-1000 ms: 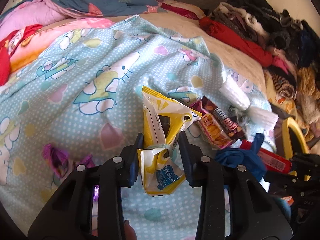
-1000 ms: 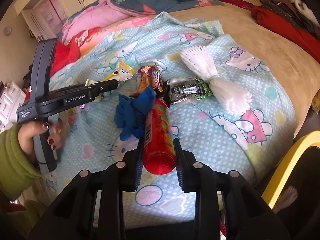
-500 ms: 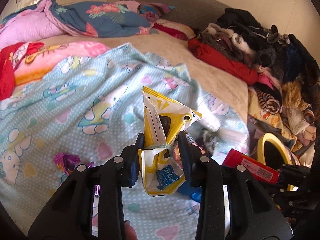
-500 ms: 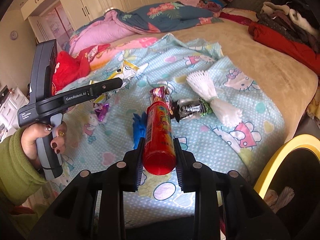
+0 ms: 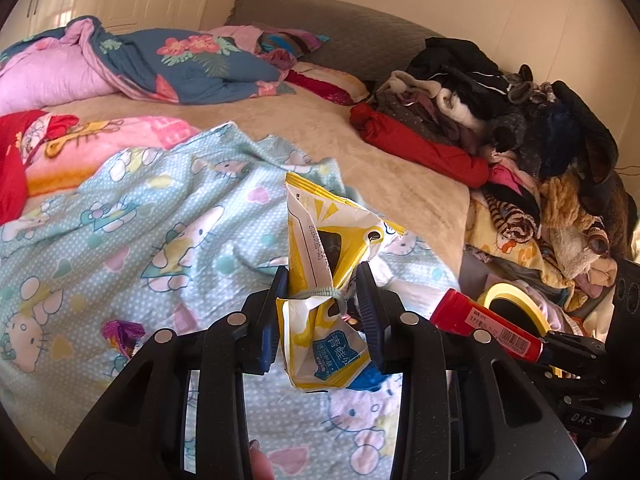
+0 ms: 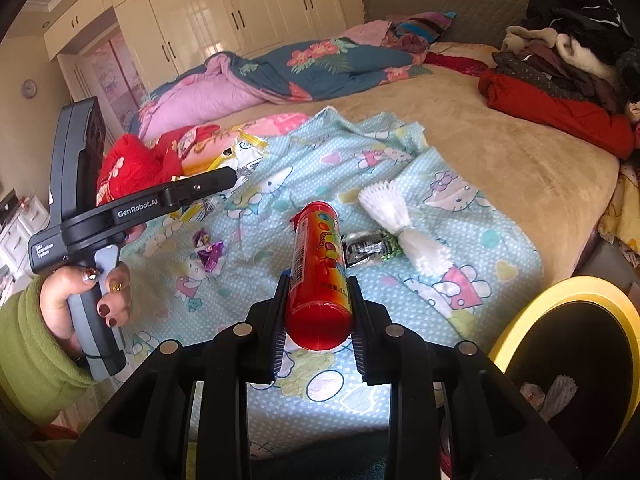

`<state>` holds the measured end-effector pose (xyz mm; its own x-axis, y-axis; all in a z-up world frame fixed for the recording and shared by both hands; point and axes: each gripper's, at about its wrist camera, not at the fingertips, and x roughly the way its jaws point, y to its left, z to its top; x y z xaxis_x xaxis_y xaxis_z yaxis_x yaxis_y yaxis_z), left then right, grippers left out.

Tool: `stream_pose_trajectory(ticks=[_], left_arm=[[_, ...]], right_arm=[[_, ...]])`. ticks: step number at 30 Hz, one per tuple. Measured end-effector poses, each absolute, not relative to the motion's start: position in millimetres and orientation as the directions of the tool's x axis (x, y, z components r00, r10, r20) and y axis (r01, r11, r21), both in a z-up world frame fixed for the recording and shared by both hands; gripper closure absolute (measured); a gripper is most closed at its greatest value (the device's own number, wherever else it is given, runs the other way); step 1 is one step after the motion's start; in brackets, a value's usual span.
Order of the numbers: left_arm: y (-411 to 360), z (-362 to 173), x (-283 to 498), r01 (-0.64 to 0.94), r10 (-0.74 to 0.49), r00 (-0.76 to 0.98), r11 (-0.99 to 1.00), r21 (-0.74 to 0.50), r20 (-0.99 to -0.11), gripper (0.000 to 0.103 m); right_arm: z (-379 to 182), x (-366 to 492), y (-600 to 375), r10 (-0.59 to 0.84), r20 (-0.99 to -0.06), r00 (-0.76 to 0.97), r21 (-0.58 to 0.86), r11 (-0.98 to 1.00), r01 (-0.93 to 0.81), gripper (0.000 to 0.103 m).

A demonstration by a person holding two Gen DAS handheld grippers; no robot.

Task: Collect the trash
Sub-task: 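Carry the yellow bag and red tube over the bin with both tools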

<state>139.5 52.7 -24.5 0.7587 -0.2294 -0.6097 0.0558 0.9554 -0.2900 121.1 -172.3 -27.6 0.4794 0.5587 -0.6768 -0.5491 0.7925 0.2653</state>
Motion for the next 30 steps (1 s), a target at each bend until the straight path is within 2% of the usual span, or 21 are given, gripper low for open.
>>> stream_pose_trajectory(ticks=[30], left_arm=[[-34,-2,129,0.215,-0.326,0.746,0.943,-0.253,-0.581,0.076]], right_arm=[[-8,101,-265,0.510,-0.595,0.621,0.305,0.858,-0.413,0.077]])
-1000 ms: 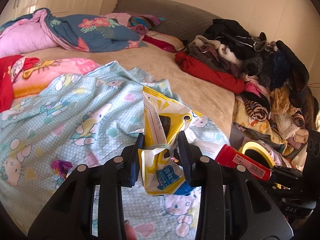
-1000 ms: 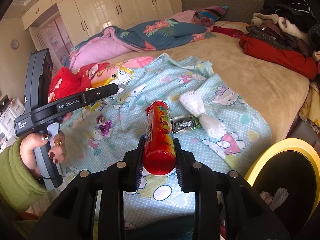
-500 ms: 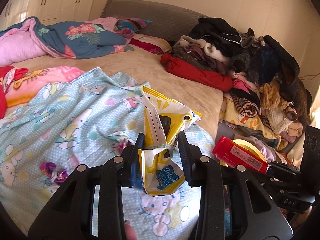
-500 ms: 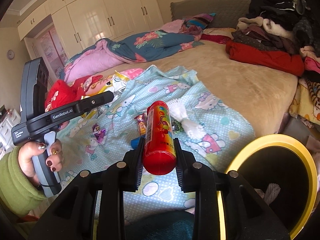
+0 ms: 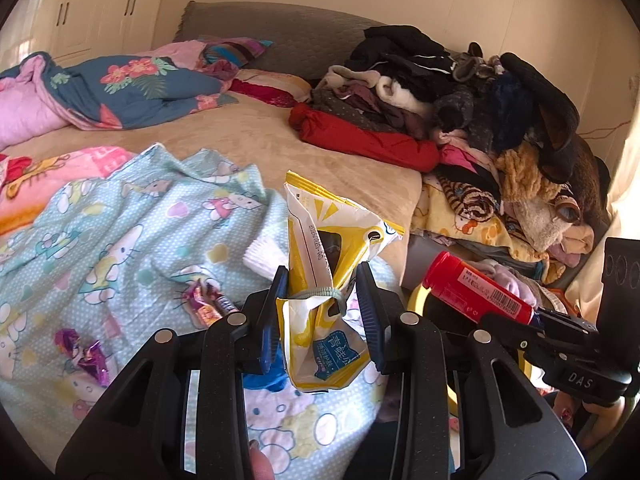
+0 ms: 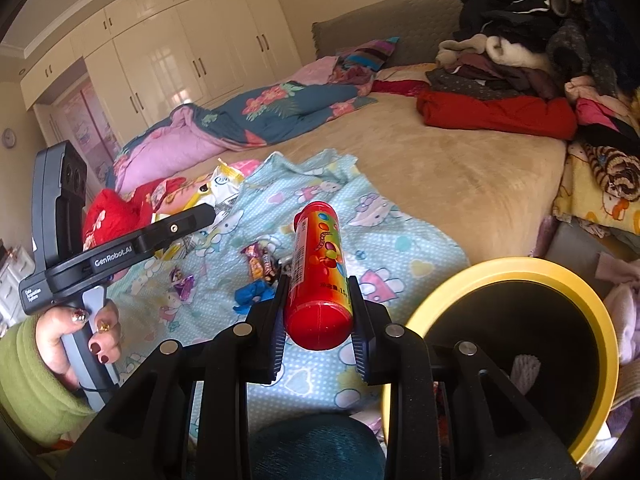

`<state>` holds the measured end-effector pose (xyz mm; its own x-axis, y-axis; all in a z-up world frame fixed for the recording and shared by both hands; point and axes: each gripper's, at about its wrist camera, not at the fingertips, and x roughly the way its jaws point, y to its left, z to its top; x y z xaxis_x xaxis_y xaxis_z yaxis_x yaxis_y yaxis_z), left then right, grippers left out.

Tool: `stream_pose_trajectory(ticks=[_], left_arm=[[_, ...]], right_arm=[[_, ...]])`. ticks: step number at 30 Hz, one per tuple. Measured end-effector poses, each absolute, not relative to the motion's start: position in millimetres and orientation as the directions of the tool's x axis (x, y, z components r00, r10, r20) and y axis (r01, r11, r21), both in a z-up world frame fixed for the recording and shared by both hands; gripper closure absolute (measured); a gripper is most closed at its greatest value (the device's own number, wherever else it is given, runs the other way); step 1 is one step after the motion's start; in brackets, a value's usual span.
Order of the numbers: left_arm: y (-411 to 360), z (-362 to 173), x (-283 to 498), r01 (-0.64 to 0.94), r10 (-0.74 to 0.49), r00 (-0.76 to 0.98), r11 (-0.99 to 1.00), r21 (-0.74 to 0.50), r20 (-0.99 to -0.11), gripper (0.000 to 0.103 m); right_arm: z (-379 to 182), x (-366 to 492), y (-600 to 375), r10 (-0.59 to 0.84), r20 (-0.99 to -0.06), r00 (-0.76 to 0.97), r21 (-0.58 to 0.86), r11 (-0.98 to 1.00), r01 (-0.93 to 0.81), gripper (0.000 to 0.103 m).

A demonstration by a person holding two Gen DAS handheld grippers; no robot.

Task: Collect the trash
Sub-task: 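Carry the yellow bag and red tube over the bin with both tools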

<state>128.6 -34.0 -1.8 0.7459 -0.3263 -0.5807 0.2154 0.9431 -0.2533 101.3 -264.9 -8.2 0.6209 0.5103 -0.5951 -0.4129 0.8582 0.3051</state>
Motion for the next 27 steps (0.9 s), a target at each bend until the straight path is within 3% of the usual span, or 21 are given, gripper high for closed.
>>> stream_pose_trajectory(ticks=[27], left_arm=[[-120,3,125,0.366,-0.414,0.689,0.907,-0.207,-0.594,0.076]], right_arm=[[-10,83,-353,0.420,-0.570,0.706,0.335,0.903,-0.268,0.077]])
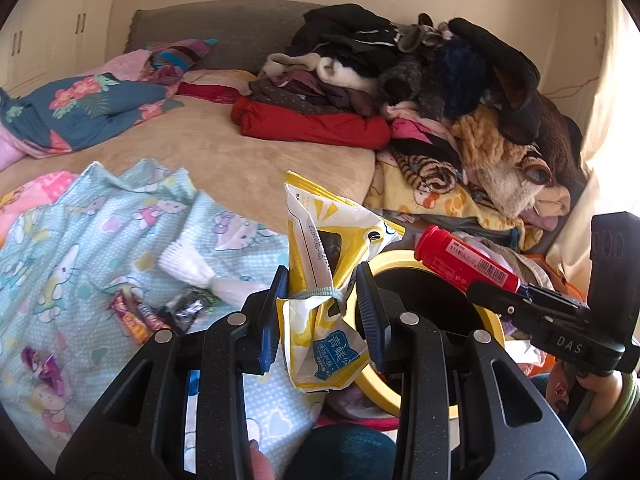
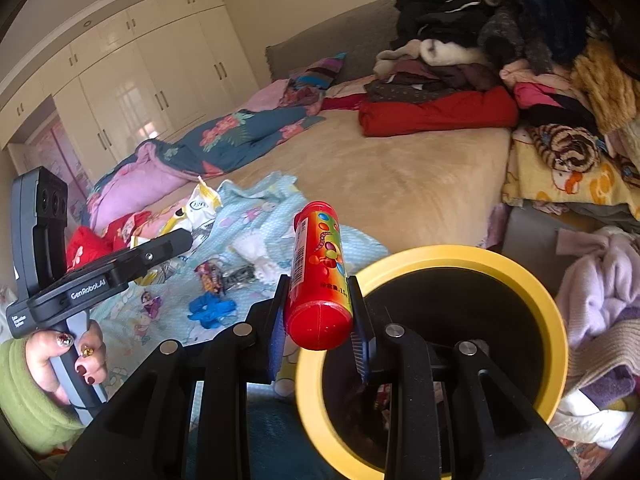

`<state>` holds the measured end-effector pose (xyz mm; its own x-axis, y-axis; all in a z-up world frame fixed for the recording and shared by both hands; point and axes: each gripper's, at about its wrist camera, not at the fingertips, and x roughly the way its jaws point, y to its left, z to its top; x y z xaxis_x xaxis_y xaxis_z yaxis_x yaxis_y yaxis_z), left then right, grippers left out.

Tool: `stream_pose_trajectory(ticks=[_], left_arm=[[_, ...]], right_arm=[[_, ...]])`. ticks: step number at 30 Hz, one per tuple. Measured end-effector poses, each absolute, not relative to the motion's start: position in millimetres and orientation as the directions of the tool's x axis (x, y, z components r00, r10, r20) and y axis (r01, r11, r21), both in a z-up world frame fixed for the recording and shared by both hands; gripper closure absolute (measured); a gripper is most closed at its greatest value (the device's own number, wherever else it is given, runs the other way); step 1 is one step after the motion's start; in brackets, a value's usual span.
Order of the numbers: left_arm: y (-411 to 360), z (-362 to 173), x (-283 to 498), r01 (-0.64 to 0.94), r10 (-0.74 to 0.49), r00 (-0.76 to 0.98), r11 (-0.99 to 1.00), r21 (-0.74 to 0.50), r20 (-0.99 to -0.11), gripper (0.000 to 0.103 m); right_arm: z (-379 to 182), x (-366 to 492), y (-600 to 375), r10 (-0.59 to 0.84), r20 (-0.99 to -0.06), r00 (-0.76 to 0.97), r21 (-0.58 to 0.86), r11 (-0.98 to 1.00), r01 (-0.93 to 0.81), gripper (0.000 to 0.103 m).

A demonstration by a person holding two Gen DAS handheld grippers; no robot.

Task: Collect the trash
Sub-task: 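Carry the yellow bag and red tube over the bin with both tools, then open both tools to drop the bag and tube into the bin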

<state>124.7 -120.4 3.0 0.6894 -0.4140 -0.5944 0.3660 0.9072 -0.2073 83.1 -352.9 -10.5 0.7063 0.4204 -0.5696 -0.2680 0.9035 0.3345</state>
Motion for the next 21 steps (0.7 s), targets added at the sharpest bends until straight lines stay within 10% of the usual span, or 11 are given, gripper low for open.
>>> stream_pose_trajectory(ticks=[21], left_arm=[[-185,-9,116,0.484,-0.487,0.616,0.854,-0.191,-0.619,0.076]], right_arm=[[-27,70,-432,0.286,-0.591,0.754,0.365,0.929,-0.067,0.077]])
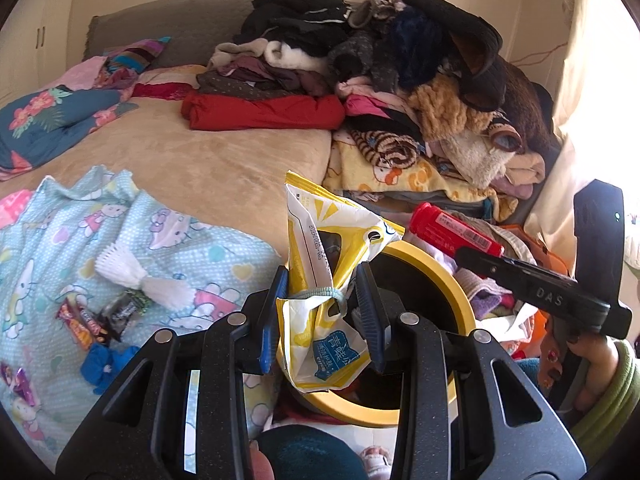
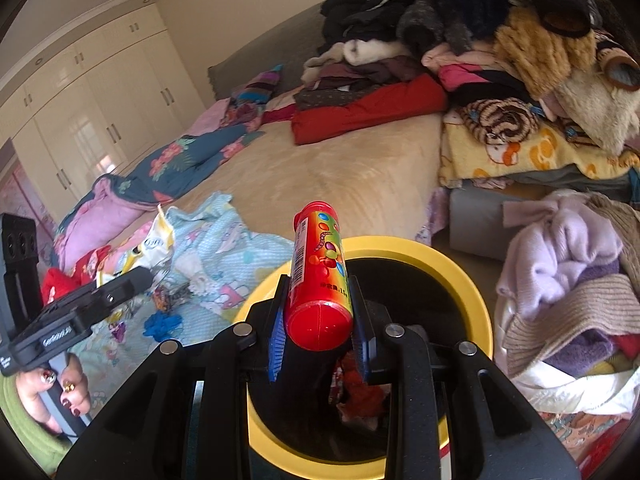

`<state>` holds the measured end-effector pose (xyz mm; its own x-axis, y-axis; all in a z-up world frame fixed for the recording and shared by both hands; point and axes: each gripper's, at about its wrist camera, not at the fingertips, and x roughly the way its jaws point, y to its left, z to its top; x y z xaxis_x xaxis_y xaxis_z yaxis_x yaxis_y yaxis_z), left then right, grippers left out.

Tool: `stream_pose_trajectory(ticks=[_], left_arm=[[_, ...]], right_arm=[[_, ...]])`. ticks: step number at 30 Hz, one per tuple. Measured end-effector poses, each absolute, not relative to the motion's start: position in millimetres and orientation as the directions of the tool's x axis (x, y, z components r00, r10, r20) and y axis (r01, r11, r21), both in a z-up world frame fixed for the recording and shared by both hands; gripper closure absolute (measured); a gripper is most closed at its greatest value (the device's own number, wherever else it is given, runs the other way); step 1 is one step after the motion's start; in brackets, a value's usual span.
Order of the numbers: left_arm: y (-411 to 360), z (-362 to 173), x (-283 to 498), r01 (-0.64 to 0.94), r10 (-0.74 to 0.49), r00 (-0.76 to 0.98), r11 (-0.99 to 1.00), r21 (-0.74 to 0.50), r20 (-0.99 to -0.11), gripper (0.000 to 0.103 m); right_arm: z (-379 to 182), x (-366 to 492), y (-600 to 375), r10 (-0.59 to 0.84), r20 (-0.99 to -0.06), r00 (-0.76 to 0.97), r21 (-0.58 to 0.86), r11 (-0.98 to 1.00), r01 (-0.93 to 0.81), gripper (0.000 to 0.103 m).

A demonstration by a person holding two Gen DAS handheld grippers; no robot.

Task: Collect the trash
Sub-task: 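Open both tools to drop the bag and tube into the bin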

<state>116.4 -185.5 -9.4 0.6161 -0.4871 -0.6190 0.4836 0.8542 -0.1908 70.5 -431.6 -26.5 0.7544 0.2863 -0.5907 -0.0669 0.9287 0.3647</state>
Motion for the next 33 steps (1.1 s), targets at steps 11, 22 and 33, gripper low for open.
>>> stream_pose_trajectory(ticks=[11,22,33], left_arm=[[-212,-34,114,0.530,-0.503,0.550,0.827,-0.188,-0.666,0.076],[-235,-65,118,0.560,-0.497,0.478,0.808,-0.184,-0.724,0.076],[-236,-84,133,0.533,-0.472,0.465,0.825,-0.189,-0.749,0.048]], right_arm=[[-45,73,-454,0.253,-0.631,0.733,0.388,0.921,0.016,0.077],[-64,77,-465,0.257,-0.668,0.699,0.413,0.909,0.060,0.077],[-69,82,-469,0.243,-0.687,0.685,0.415,0.905,0.095,0.044]])
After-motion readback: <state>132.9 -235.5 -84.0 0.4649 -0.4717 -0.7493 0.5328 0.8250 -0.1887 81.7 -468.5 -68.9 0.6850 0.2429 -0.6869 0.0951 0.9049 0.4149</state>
